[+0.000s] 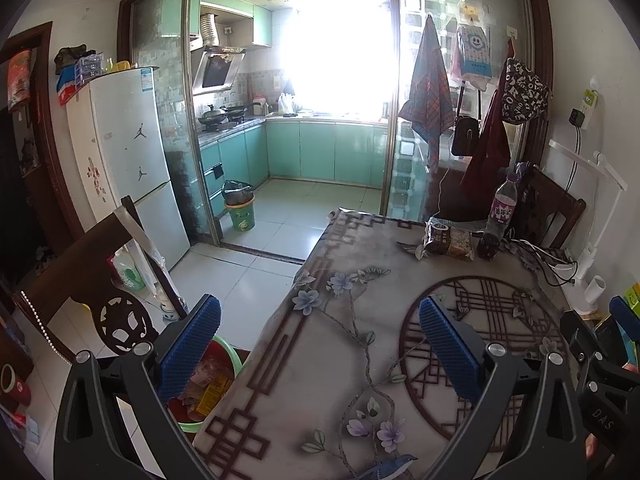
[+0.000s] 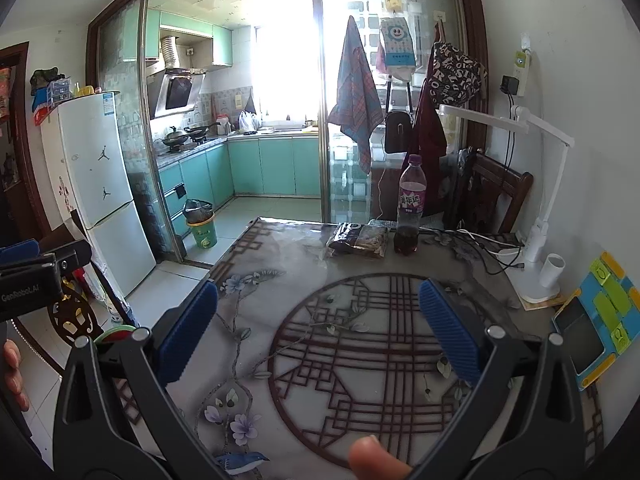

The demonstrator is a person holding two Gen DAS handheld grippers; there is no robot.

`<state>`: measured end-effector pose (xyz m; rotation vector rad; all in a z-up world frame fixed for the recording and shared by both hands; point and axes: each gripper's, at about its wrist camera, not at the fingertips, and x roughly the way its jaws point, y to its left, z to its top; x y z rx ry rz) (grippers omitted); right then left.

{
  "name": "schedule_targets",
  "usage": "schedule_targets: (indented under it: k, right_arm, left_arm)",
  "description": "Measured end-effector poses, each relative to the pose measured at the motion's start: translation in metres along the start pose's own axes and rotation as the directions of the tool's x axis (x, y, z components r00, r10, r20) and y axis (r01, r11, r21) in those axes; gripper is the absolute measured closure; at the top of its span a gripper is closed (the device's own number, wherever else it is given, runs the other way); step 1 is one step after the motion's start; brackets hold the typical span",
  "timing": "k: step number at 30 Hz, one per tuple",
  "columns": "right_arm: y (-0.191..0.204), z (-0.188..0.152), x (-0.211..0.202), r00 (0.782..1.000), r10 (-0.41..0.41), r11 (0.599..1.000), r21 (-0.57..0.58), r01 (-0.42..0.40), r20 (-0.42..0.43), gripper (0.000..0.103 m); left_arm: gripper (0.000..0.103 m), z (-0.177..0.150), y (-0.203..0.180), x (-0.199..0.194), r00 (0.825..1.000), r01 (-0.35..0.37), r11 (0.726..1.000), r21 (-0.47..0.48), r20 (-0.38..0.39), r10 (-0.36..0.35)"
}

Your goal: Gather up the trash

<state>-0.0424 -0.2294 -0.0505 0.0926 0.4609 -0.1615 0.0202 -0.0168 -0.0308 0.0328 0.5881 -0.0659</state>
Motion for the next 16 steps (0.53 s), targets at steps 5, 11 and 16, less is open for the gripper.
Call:
schedule_targets:
  k: [5, 11, 16]
  right_arm:
    - [-0.010, -0.006, 0.008, 1.000, -0.012, 1.000, 0.023, 0.012, -0.029, 0.004]
    - [-0.048, -0.050, 0.048, 0.980, -0.095, 0.994, 0.035, 0.102, -0.173, 0.004]
    - [-0.113, -0.136, 0.110, 0.910, -0.224, 0.970, 0.011, 0.244, -0.349, 0.004]
  left_arm:
    - [0.008, -0.004, -0.008, 0.015, 0.999, 0.028, 1.000, 0.011, -0.042, -0.027]
    - [0.008, -0.051, -0.025, 0.086, 0.977, 0.117, 0.993, 0.011, -0.183, -0.113]
    - [0.008, -0.134, -0.043, 0.178, 0.936, 0.096, 0.992, 0.078, -0.346, -0.063]
